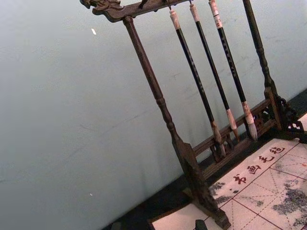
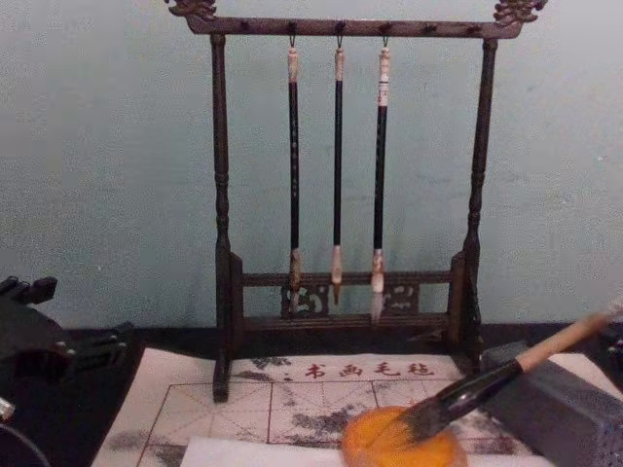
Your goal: Pick up the brush from the inkstone, write on the paper, then place the brush back to its original position.
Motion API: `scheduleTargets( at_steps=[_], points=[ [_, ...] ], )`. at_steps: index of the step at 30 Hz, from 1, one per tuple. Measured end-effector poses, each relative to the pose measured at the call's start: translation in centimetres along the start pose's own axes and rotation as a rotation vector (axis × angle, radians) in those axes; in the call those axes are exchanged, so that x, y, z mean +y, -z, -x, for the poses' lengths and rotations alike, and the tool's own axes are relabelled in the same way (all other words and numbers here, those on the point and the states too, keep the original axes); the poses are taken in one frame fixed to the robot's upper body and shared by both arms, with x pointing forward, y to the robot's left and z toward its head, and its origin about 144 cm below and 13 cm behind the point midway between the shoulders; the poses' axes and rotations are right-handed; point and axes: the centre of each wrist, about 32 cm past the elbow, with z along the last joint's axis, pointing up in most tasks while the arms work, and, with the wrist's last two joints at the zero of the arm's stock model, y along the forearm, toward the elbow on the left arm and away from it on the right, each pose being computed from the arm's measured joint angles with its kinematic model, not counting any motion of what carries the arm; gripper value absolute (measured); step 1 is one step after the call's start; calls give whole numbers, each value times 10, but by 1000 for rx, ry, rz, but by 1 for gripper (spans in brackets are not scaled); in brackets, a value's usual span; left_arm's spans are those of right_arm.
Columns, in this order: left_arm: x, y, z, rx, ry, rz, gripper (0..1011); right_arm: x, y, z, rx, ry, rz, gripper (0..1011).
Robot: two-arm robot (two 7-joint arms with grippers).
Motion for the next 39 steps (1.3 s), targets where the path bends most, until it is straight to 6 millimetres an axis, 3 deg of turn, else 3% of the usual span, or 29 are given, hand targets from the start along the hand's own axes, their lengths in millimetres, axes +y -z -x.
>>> scheduleTargets(
  at_steps=[39],
  points=[
    [0, 0, 0, 0, 0, 0, 1001, -2, 2, -4, 2, 13, -16, 1003]
  ],
)
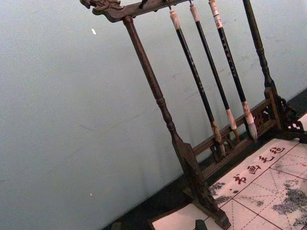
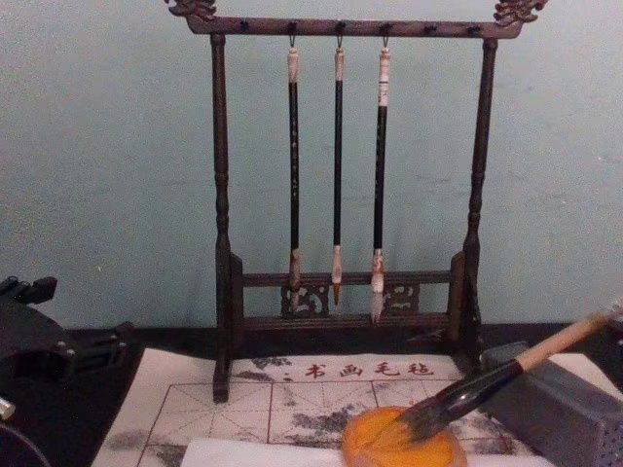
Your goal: Pick up the brush from the inkstone, write on the paper, then place the brush back to its original position.
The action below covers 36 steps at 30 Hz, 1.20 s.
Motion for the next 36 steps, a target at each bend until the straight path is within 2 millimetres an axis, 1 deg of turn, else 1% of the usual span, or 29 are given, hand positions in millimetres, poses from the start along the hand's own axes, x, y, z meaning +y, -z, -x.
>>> scheduleTargets(
  at_steps=[3, 10, 19, 26, 36],
  points=[
    [0, 0, 0, 0, 0, 0, 1001, -2, 1, -2, 8, -2, -8, 1003],
    [0, 0, 0, 0, 0, 0, 1001, -8, 2, -5, 84, -22, -23, 1002],
    [0, 0, 0, 0, 0, 0, 1001, -11, 5, -9, 274, -67, -41, 1002],
    [0, 0, 0, 0, 0, 0, 1001, -9, 7, -11, 444, -96, -44, 1002],
    [0, 0, 0, 0, 0, 0, 1001, -6, 9, -12, 616, -118, -36, 1002]
  ],
)
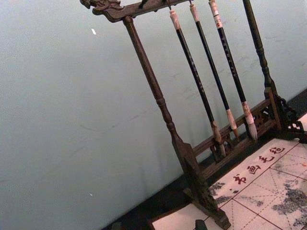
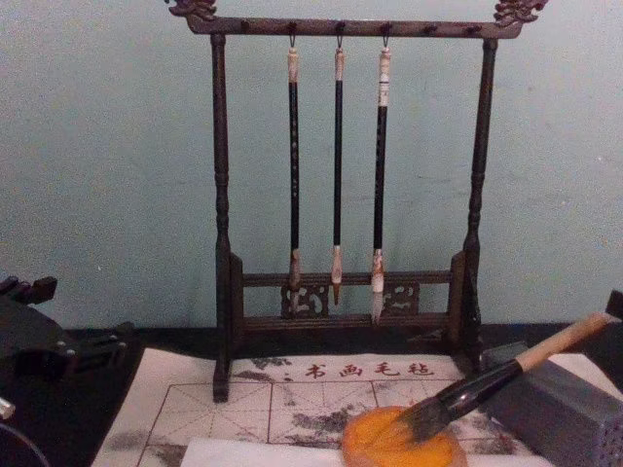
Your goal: Pick up the brush from the inkstone, write on the paper, then place the brush back to its original position.
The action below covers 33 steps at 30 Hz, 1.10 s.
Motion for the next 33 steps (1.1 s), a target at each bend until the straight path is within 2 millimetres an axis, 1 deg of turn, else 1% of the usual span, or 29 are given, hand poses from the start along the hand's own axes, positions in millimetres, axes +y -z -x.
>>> scheduleTargets(
  at_steps=[15, 21, 24, 33],
  points=[
    [0, 0, 0, 0, 0, 0, 1001, 13, 4, -9, 285, -23, 51, 1002],
    [0, 0, 0, 0, 0, 0, 1001, 20, 6, -11, 383, -56, 52, 1003],
    [0, 0, 0, 0, 0, 0, 1001, 25, 9, -13, 476, -76, 50, 1002],
    [0, 0, 0, 0, 0, 0, 1001, 30, 16, -14, 641, -87, 33, 1002]
  ],
)
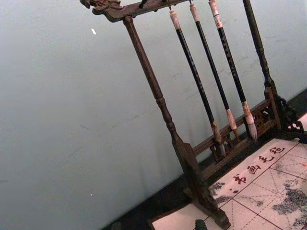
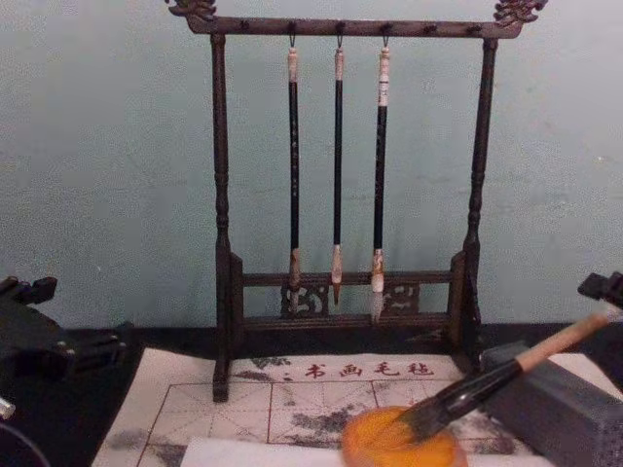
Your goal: Pick up the brush from the inkstone, write on the paper, then place the brush back to its original position.
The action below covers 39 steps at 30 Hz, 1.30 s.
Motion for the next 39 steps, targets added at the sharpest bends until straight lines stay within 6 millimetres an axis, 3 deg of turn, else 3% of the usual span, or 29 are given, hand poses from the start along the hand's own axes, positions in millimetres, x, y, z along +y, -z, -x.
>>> scheduleTargets(
  at_steps=[11, 39],
  points=[
    [0, 0, 0, 0, 0, 0, 1001, 6, 6, -5, 115, -3, -31, 1002],
    [0, 0, 0, 0, 0, 0, 1001, 16, 11, -7, 197, -16, -36, 1002]
  ],
)
